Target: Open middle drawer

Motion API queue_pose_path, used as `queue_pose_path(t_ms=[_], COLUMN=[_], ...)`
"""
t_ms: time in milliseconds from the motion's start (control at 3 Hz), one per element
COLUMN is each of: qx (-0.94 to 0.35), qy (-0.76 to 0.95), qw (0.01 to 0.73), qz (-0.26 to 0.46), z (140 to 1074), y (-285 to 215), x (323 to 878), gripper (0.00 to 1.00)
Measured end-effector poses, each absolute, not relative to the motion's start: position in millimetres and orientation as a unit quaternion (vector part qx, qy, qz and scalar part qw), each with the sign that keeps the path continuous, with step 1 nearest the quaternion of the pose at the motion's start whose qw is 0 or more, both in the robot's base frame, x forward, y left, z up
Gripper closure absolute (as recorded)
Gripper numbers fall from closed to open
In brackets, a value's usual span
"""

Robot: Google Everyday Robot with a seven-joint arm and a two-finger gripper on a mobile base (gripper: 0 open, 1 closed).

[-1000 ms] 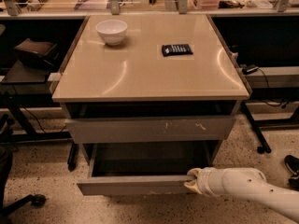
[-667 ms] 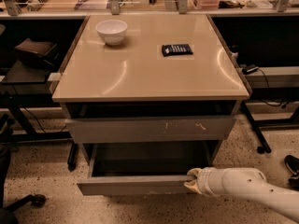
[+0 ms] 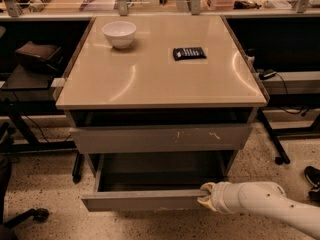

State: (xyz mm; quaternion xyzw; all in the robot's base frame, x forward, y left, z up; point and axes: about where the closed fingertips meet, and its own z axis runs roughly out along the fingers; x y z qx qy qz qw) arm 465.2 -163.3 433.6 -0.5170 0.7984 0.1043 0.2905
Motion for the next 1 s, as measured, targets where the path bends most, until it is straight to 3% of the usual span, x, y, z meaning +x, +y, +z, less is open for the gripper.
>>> queue_pose_path(t_ms=[1000], qx=[-0.512], qy=[0.798], qw=[0.298], qz=[0.108], z=[435], y=[-159], x=[440], gripper=[1.0])
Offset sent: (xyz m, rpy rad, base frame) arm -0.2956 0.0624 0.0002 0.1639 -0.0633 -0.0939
